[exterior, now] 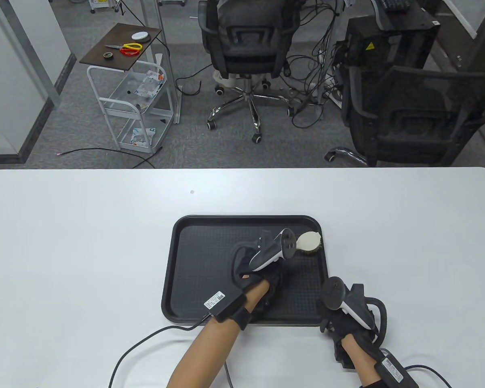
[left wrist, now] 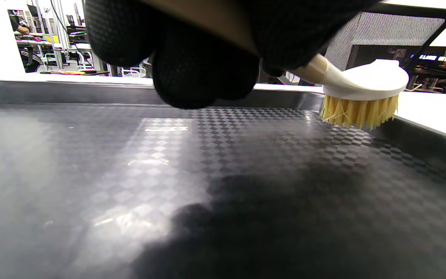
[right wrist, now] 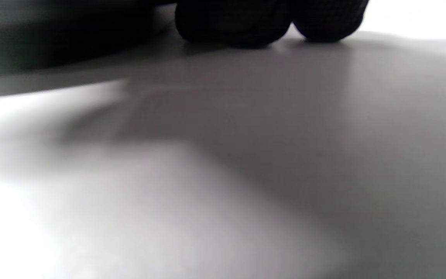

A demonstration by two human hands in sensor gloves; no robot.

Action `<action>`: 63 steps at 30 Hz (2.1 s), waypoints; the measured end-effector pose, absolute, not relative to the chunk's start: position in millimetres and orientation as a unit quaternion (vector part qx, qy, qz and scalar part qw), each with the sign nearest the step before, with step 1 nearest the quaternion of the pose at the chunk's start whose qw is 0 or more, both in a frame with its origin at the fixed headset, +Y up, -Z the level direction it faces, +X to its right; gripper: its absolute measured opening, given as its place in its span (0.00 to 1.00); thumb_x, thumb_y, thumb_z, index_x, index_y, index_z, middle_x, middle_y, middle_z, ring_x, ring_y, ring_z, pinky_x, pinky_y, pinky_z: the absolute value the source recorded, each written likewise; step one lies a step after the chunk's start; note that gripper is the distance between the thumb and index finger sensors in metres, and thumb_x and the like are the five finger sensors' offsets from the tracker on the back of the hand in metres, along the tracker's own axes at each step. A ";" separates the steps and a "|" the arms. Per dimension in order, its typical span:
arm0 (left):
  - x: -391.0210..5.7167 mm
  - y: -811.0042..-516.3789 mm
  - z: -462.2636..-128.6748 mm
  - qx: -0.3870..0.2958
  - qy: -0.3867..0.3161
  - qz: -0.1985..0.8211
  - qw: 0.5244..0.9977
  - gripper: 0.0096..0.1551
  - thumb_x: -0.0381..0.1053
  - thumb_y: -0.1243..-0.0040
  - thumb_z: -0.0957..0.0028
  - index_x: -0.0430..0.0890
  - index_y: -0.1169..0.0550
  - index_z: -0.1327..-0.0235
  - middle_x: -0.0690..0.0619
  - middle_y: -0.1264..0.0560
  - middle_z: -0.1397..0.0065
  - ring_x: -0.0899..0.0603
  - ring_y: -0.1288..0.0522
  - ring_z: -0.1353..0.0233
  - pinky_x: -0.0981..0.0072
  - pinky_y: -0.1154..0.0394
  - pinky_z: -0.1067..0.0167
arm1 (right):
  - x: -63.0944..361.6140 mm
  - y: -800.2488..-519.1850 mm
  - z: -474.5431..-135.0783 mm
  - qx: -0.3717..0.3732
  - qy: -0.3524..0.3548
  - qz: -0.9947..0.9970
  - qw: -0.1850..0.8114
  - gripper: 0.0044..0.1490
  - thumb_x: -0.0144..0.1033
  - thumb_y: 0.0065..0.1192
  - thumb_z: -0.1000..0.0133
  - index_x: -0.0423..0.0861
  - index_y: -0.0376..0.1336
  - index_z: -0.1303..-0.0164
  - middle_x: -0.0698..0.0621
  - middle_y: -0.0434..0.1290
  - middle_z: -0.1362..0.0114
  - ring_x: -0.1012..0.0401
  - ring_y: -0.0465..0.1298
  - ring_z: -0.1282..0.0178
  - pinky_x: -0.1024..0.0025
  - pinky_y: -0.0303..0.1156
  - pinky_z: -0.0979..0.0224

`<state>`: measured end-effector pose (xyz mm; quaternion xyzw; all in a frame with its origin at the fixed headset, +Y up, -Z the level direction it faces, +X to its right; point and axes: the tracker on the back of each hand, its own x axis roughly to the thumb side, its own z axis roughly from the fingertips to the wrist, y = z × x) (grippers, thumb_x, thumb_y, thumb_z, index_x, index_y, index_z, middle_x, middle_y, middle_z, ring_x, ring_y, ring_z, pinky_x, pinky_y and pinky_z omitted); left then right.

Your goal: Scrub the tray with pot brush

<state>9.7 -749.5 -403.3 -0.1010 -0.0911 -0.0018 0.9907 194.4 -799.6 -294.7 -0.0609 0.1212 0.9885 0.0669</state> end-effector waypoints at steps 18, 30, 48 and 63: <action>-149.5 -745.0 -408.6 -0.141 0.075 -0.022 0.987 0.31 0.50 0.41 0.51 0.62 0.27 0.30 0.50 0.24 0.33 0.44 0.19 0.43 0.46 0.29 0.35 | 194.4 -799.6 -294.6 -0.060 0.123 0.988 0.068 0.47 0.50 0.58 0.44 0.39 0.49 0.21 0.46 0.69 0.38 0.58 0.75 0.48 0.50 0.71 0.34; -230.1 -727.0 -402.7 -0.141 0.174 -0.086 0.971 0.32 0.50 0.41 0.50 0.62 0.28 0.29 0.52 0.25 0.31 0.44 0.21 0.41 0.46 0.31 0.34 | 194.4 -799.5 -294.8 -0.060 0.125 0.988 0.070 0.47 0.50 0.58 0.44 0.39 0.49 0.21 0.46 0.69 0.38 0.58 0.75 0.48 0.50 0.71 0.34; -55.6 -721.7 -396.3 -0.102 -0.023 -0.021 0.994 0.32 0.52 0.42 0.50 0.63 0.30 0.28 0.53 0.25 0.31 0.46 0.19 0.41 0.48 0.28 0.36 | 194.9 -799.1 -295.0 -0.059 0.128 0.987 0.072 0.47 0.50 0.58 0.44 0.39 0.49 0.21 0.46 0.69 0.37 0.58 0.75 0.48 0.50 0.70 0.33; 16.1 -750.0 -376.2 -0.127 -0.104 -0.017 0.986 0.33 0.53 0.43 0.50 0.64 0.31 0.27 0.53 0.25 0.31 0.46 0.20 0.41 0.49 0.28 0.36 | 195.3 -799.0 -295.2 -0.058 0.131 0.987 0.075 0.47 0.50 0.58 0.44 0.39 0.49 0.21 0.46 0.69 0.37 0.58 0.75 0.48 0.50 0.70 0.33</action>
